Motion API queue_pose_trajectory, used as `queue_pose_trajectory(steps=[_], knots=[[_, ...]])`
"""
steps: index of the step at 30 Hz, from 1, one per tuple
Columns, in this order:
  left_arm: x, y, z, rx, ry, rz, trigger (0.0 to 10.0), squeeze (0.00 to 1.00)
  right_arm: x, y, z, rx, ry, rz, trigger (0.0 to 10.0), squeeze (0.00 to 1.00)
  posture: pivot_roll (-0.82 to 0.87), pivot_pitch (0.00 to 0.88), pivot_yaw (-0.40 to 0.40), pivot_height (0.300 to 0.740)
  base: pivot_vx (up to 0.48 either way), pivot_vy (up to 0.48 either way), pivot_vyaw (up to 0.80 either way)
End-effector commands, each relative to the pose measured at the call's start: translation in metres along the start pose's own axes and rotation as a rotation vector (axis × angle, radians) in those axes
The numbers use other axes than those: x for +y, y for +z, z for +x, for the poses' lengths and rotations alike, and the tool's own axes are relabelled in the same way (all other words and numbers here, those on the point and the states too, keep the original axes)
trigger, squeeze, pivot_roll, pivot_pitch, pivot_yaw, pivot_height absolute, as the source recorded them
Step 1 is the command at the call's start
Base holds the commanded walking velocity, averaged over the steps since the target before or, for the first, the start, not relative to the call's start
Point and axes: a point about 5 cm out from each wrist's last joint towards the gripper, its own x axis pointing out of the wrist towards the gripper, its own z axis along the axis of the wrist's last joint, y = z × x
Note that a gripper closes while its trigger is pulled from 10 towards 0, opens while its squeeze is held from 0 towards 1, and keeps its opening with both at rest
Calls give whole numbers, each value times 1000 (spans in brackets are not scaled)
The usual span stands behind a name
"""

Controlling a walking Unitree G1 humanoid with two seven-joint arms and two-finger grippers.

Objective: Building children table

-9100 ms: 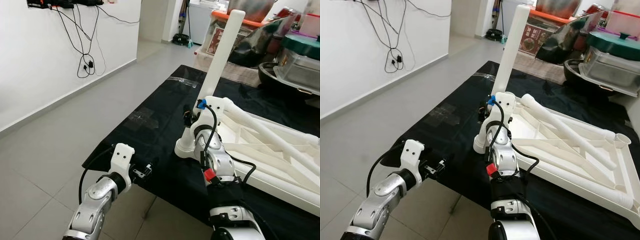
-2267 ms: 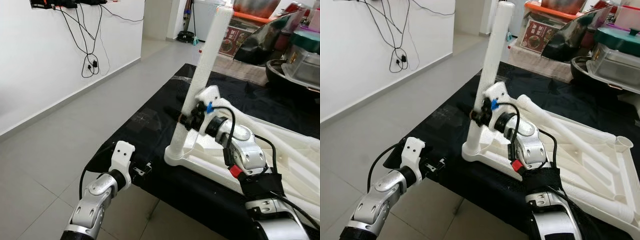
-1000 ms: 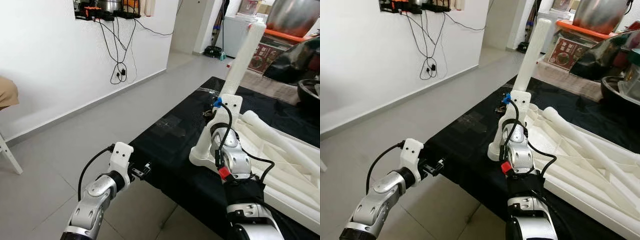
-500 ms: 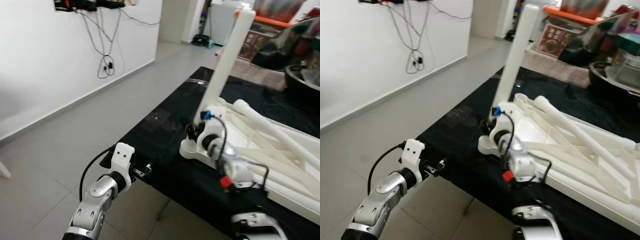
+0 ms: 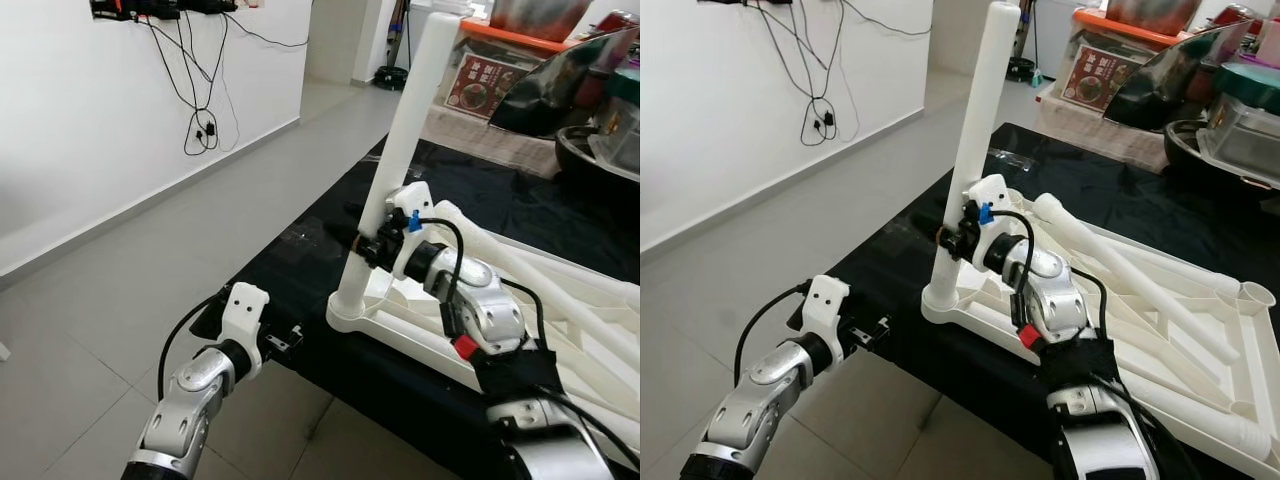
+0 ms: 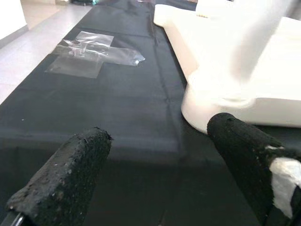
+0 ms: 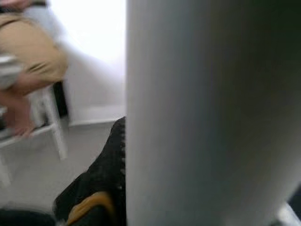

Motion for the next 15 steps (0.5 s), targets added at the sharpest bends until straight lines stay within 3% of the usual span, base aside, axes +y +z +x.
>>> queue_pose_trajectory(steps=[1,2,3,4,5,6,7,9,10,12,15], knots=[[-2,-2,-1,5,-8,-1,10000,0,-18,-7,-6,68,-137,-31,0,0,31,0,-144,740,0,0,0],[-2,-3,-1,5,-9,-1,10000,0,-26,-12,-8,90,-240,-18,0,0,31,0,-144,740,0,0,0],[-2,-3,-1,5,-9,-1,10000,0,-26,-12,-8,90,-240,-18,0,0,31,0,-144,740,0,0,0],[-2,-2,-1,5,-10,-1,10000,0,-39,-20,-14,133,-391,-10,0,0,27,0,-140,740,0,0,0],[-2,-2,-1,5,-10,-1,10000,0,-39,-20,-14,133,-391,-10,0,0,27,0,-140,740,0,0,0],[-2,-2,0,5,-11,-1,10000,0,-57,-31,-27,179,-594,10,0,0,26,0,-140,740,0,0,0],[-2,-2,0,5,-11,-1,10000,0,-57,-31,-27,179,-594,10,0,0,26,0,-140,740,0,0,0],[-2,-2,-1,6,-12,-1,10000,0,-80,-55,-63,240,-955,73,0,0,21,0,-136,740,0,0,0],[-2,-2,-1,6,-12,-1,10000,0,-80,-55,-63,240,-955,73,0,0,21,0,-136,740,0,0,0],[-2,-3,-1,9,-14,-3,10000,0,-83,-68,-81,264,-1091,98,0,0,16,0,-133,740,0,0,0],[-4,-4,-1,12,-17,-5,10000,0,-81,-73,-86,280,-1128,87,0,0,12,0,-133,740,0,0,0]])
